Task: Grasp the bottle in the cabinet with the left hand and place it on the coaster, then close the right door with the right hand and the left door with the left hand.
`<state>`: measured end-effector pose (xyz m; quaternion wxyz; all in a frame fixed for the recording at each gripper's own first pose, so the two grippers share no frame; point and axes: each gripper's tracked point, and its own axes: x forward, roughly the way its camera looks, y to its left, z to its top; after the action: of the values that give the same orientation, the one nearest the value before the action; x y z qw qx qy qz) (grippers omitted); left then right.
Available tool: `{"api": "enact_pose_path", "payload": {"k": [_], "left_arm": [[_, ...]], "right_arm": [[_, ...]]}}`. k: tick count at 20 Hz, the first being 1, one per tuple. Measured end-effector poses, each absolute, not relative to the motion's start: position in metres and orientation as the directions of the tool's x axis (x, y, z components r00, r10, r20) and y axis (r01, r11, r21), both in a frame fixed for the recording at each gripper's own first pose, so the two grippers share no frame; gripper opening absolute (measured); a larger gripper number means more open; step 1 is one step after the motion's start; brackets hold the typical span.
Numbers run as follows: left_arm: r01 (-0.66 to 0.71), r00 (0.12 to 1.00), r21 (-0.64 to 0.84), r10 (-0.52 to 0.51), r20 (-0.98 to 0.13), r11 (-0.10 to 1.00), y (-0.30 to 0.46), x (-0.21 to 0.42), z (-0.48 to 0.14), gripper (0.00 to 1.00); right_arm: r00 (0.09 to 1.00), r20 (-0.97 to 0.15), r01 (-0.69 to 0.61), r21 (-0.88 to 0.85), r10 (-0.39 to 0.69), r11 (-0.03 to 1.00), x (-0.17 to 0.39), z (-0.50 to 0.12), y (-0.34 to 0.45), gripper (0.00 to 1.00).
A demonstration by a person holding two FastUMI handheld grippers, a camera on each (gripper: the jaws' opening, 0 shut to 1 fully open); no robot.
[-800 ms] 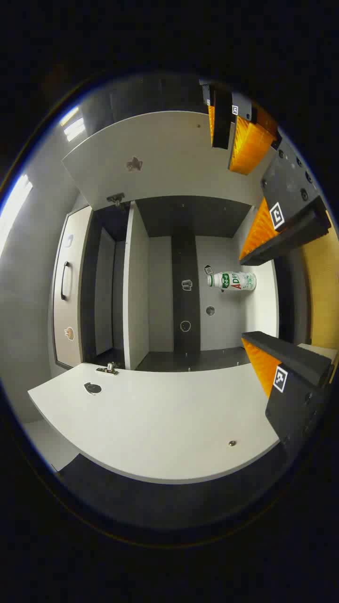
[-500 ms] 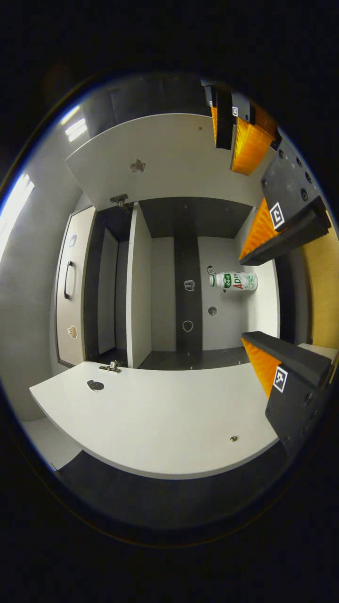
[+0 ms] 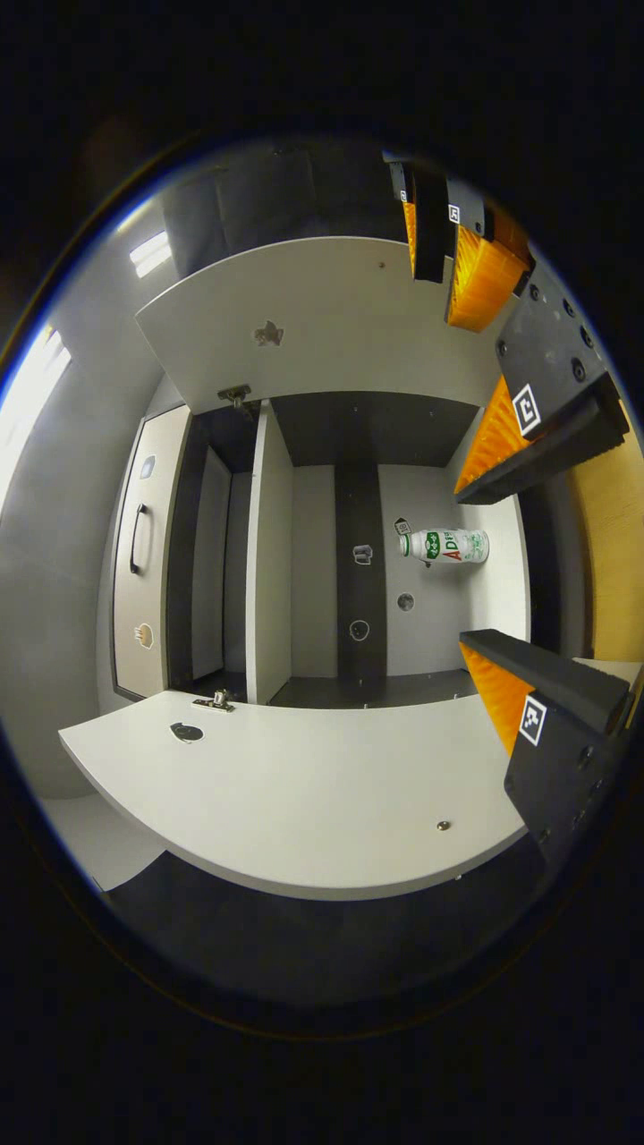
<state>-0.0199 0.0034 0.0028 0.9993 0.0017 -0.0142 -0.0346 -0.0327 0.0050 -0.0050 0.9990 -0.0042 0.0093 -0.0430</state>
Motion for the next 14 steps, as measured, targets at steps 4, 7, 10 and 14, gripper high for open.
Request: {"api": "enact_pose_path", "payload": {"k": [4, 7, 10, 14], "left_arm": [[0.095, 0.995, 0.010, -0.096, 0.023, 0.995, 0.004, -0.019, 0.000, 0.89], [0.107, 0.994, 0.006, -0.108, 0.018, 0.994, 0.002, -0.007, -0.004, 0.89], [0.109, 0.994, -0.013, -0.109, 0.013, 0.994, -0.001, 0.016, -0.008, 0.89], [0.108, 0.994, -0.022, -0.107, 0.020, 0.994, -0.009, 0.064, -0.015, 0.90]], "right_arm": [[0.994, -0.025, 0.111, -0.003, -0.111, 0.994, -0.040, -0.008, 0.007, 0.98], [0.993, -0.024, 0.117, -0.004, -0.117, 0.993, -0.036, -0.009, 0.004, 0.97], [0.995, -0.016, 0.096, -0.021, -0.096, 0.995, -0.021, -0.011, 0.001, 0.97], [0.999, -0.004, 0.032, -0.042, -0.032, 0.999, 0.017, -0.014, 0.001, 0.98]]}}
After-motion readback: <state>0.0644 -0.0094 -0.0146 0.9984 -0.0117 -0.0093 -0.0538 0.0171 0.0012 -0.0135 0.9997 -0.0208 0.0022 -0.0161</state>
